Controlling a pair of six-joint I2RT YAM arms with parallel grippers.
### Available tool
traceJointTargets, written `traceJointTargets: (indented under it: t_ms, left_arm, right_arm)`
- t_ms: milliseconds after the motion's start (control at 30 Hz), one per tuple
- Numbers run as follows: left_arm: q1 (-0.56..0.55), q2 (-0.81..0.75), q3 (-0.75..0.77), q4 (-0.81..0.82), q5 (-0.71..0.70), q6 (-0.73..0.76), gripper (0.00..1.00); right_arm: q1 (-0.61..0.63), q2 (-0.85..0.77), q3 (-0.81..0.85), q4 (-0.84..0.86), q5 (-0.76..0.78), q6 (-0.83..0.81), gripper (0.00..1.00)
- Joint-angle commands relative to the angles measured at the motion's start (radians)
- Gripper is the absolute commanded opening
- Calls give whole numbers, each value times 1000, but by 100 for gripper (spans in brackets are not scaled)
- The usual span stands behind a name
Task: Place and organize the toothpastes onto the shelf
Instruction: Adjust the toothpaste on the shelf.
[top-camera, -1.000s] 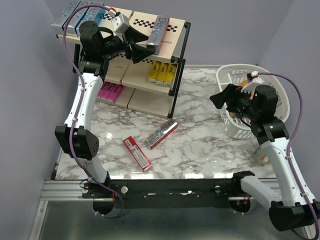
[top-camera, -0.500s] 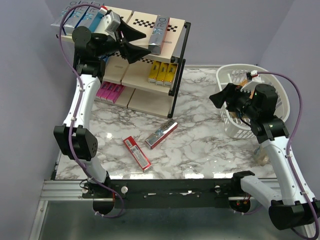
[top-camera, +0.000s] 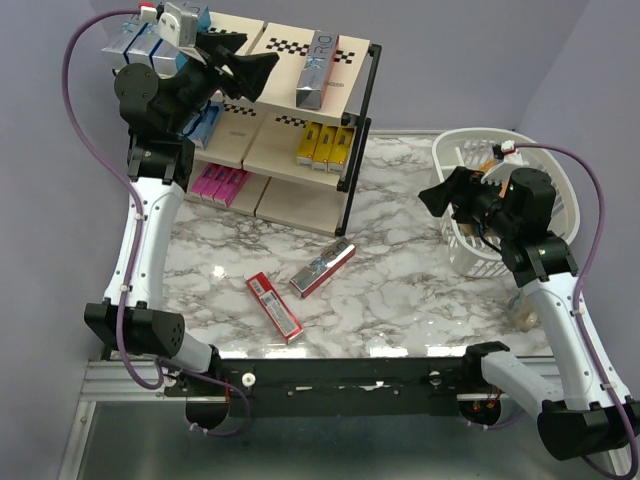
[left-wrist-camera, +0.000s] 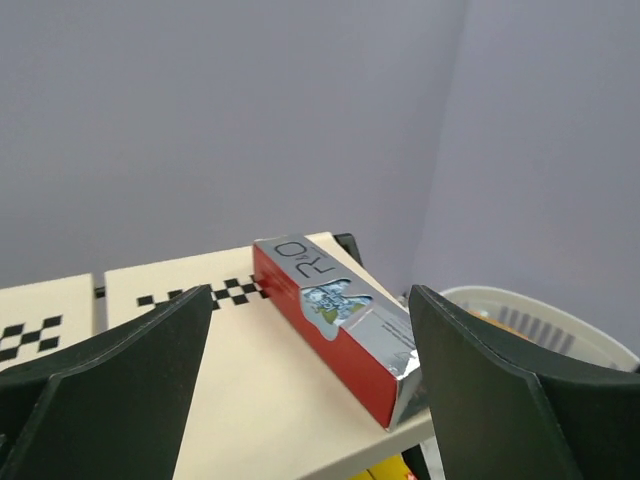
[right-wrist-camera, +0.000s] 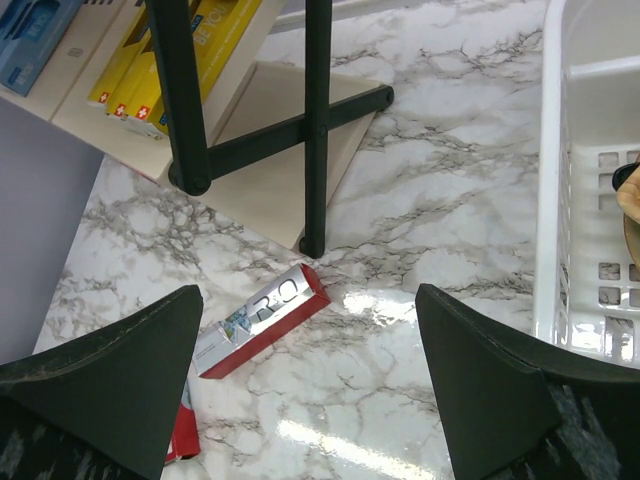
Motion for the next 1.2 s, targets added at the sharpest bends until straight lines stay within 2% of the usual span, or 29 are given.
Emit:
traceJointTargets:
  t_ms: [0,133,267,500,667,1167]
  left_arm:
    - [-62,-18,32,-267,-410,82,92]
    - [-142,50,182,-427,-606,178,92]
    - [-202,158,333,-571,-741,230,93]
    - [-234,283,482,-663,-843,261,93]
    - [-243,324,501,-669,-851,283,93]
    - [-276,357,505,-631,-717,345,94]
  right_arm:
    - [-3,-10,17,9,0,-14,96]
    - [-5,-13,14,9,-5,-14,96]
    - [-3,-24,8,8,1,-14,96]
    - [-3,-41,7,2,13,-26,96]
    - [-3,-48,7,-6,27,-34,96]
    - [-3,-48,14,-15,32,-38,96]
